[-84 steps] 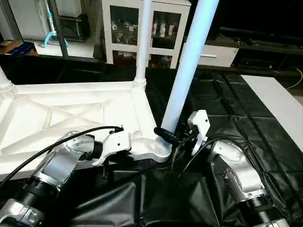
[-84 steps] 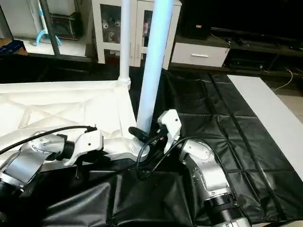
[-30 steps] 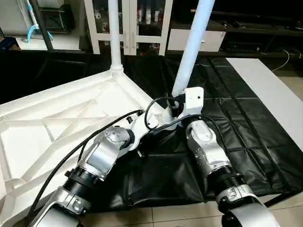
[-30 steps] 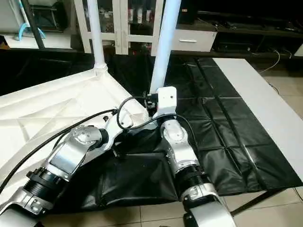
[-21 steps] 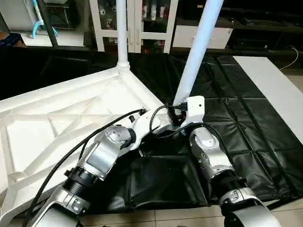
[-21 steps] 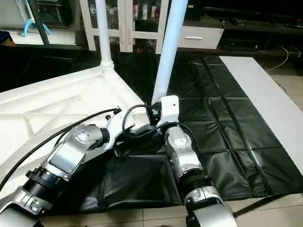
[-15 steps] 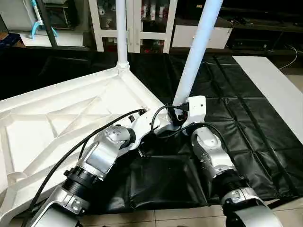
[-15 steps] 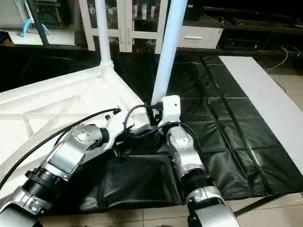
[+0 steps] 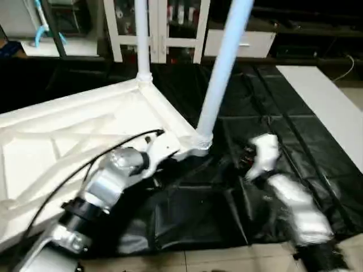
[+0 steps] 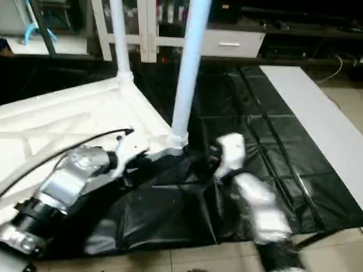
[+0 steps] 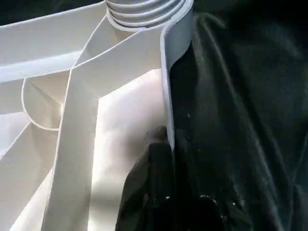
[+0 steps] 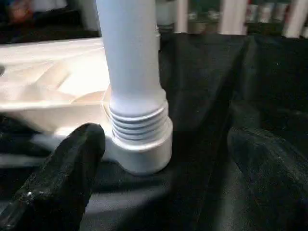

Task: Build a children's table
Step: Pick table leg, then rotate leg to tighten

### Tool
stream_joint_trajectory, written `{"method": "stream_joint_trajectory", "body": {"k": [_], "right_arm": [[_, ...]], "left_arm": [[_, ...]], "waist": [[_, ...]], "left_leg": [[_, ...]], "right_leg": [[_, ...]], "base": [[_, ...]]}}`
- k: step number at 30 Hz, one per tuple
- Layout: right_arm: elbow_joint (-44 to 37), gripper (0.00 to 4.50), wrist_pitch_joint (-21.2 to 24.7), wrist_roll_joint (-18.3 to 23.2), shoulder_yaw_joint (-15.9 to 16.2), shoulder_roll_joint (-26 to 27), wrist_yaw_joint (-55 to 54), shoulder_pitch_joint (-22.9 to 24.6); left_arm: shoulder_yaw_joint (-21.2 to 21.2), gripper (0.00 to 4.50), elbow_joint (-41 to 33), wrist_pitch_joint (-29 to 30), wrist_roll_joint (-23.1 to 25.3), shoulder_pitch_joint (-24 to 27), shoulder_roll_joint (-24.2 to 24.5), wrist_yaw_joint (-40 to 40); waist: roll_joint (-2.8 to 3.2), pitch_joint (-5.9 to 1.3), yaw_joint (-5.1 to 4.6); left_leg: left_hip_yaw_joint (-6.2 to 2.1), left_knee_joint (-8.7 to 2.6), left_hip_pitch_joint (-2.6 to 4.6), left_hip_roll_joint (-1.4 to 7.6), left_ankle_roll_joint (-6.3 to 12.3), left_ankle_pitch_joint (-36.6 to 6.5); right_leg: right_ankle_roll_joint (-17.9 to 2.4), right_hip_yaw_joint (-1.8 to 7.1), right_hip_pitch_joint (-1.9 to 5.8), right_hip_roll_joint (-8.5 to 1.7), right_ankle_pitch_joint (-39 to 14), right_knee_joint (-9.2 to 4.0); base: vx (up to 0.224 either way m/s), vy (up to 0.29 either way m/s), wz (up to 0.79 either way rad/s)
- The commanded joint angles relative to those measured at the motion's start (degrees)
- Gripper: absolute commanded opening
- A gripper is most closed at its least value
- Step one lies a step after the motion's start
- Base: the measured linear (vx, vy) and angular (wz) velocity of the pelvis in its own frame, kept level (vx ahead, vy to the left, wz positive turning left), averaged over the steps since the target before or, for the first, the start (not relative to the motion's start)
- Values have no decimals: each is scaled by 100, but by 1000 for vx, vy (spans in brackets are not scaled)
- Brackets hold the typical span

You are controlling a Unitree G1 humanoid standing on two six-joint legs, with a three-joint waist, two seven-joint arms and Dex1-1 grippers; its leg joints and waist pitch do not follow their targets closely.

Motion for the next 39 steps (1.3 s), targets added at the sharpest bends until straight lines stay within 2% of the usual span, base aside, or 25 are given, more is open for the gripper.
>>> {"method": "stream_joint_trajectory", "body": {"k": [1, 2, 5, 6, 9, 12, 15, 16, 18, 20, 21, 25, 29, 33, 39], "right_arm": [[-253, 444, 122, 78, 4, -103, 316, 12], [-309, 444, 130, 88, 29, -211, 480, 26], [-470, 444, 238, 147, 106, -585, 1021, -3], [-522, 444, 302, 164, 170, -757, 1284, -51], [-614, 444, 406, 158, 277, -947, 1631, -110], [-669, 444, 530, 140, 388, -1118, 1958, -177], [-625, 444, 610, 101, 499, -1306, 2337, -294], [-646, 444, 667, 133, 518, -1355, 2500, -314], [-677, 444, 766, 181, 567, -1458, 2765, -355], [-669, 444, 775, 178, 606, -1520, 2907, -399], [-608, 444, 779, 168, 650, -1580, 3090, -502], [-479, 444, 777, 170, 701, -1596, 3321, -680], [-267, 444, 792, 104, 851, -1656, 3704, -885], [56, 410, 691, -89, 964, -1527, 3804, -1130], [305, 358, 607, -221, 1070, -1431, 3945, -1299]], "left_arm": [[-94, 0, 139, -82, 112, -2, 120, -166], [-119, 0, 165, -188, 104, -4, 174, -254], [-168, 0, 152, -495, -69, 32, 328, -746], [-218, 0, 95, -652, -166, 79, 431, -1052], [-310, 0, 21, -862, -300, 149, 572, -1447], [-430, 0, -62, -1078, -408, 209, 715, -1805], [-519, 0, -139, -1286, -483, 274, 818, -2105], [-517, 0, -139, -1318, -493, 284, 815, -2142], [-519, 0, -127, -1389, -524, 286, 808, -2234], [-536, 0, -138, -1400, -546, 291, 827, -2314], [-556, 0, -119, -1459, -529, 287, 854, -2367], [-560, 0, -43, -1549, -511, 262, 871, -2397], [-568, 0, 16, -1609, -503, 234, 887, -2413], [-576, 0, 30, -1629, -478, 227, 865, -2436], [-588, 0, 40, -1650, -465, 218, 875, -2462]], "waist": [[43, -331, 23], [85, -330, 14], [71, -340, 27], [84, -345, 40], [101, -343, 54], [100, -348, 73], [61, -334, 104], [68, -333, 116], [48, -326, 171], [50, -322, 189], [31, -332, 193], [19, -327, 183], [14, -338, 199], [18, -340, 181], [8, -342, 195]], "left_leg": [[46, -375, 61, 68, 383, -1193], [44, -375, 70, 69, 358, -1264], [35, -362, 72, 67, 370, -1250], [41, -360, 78, 76, 387, -1177], [48, -346, 97, 87, 462, -1067], [39, -348, 99, 91, 467, -1066], [62, -353, 125, 105, 436, -1191], [61, -349, 134, 104, 429, -1203], [70, -347, 149, 114, 427, -1250], [75, -348, 151, 116, 411, -1235], [63, -350, 130, 107, 388, -1236], [61, -342, 125, 102, 347, -1297], [57, -334, 114, 102, 354, -1213], [56, -321, 106, 93, 344, -1196], [52, -321, 106, 94, 317, -1245]], "right_leg": [[-1322, 135, 315, -136, -593, -346], [-1338, 139, 301, -143, -733, -357], [-1363, 131, 311, -136, -721, -356], [-1401, 138, 309, -138, -612, -338], [-1530, 130, 299, -132, -337, -302], [-1559, 122, 314, -135, -334, -283], [-1550, 130, 290, -145, -522, -294], [-1549, 131, 287, -150, -551, -292], [-1524, 137, 280, -163, -685, -300], [-1494, 144, 276, -168, -710, -305], [-1455, 135, 296, -171, -799, -296], [-1382, 141, 281, -183, -1011, -309], [-1392, 134, 288, -176, -957, -294], [-1449, 131, 282, -175, -893, -278], [-1427, 129, 284, -177, -1008, -281]], "base": [[0, 0, 0], [0, 0, 0], [0, 0, 0], [0, 0, 0], [0, 0, 0], [0, 0, 0], [0, 0, 0], [0, 0, 0], [0, 0, 0], [0, 0, 0], [0, 0, 0], [0, 0, 0], [0, 0, 0], [0, 0, 0], [0, 0, 0]]}}
